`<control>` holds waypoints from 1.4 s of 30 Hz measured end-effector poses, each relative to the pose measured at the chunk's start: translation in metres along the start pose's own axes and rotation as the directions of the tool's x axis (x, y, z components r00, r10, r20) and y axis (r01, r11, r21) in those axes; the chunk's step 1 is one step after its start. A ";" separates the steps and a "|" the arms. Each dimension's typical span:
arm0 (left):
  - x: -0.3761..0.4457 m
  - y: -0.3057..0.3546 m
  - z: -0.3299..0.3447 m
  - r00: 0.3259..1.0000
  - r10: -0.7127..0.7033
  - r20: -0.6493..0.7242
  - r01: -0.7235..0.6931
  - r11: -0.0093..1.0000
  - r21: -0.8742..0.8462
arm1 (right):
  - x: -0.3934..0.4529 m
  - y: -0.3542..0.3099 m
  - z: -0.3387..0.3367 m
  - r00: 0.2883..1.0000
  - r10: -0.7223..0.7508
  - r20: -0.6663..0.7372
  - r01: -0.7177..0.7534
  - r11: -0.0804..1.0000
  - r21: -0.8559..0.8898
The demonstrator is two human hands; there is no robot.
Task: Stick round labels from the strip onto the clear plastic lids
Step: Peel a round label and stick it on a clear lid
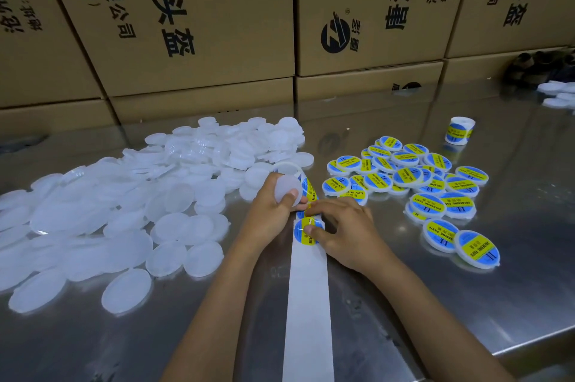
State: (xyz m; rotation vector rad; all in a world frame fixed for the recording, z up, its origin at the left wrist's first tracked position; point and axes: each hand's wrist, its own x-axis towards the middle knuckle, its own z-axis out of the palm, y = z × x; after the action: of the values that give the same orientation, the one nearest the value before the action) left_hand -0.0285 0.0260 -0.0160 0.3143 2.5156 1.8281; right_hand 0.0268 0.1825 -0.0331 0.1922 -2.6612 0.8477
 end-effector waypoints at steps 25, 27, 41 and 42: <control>-0.001 0.020 -0.007 0.979 -0.197 -0.051 0.154 0.882 -0.446 | 0.003 -0.025 -0.028 0.944 0.326 -0.056 -0.106 0.459 0.882; -0.004 0.025 -0.012 0.978 -0.199 -0.055 0.136 0.820 -0.556 | 0.005 -0.024 -0.030 0.938 0.345 -0.027 -0.116 0.388 0.914; -0.012 0.034 -0.010 0.984 -0.130 0.120 0.175 0.600 -0.781 | 0.033 -0.048 -0.009 0.940 0.340 -0.014 -0.140 0.424 0.895; -0.012 0.035 -0.010 0.984 -0.126 0.128 0.179 0.605 -0.776 | 0.033 -0.047 -0.008 0.942 0.335 -0.021 -0.137 0.440 0.888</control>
State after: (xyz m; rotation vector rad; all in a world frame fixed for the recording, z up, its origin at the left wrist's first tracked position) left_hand -0.0126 0.0248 0.0186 0.1043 1.3810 2.5373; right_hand 0.0089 0.1481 0.0105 -0.0460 -1.8026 2.1736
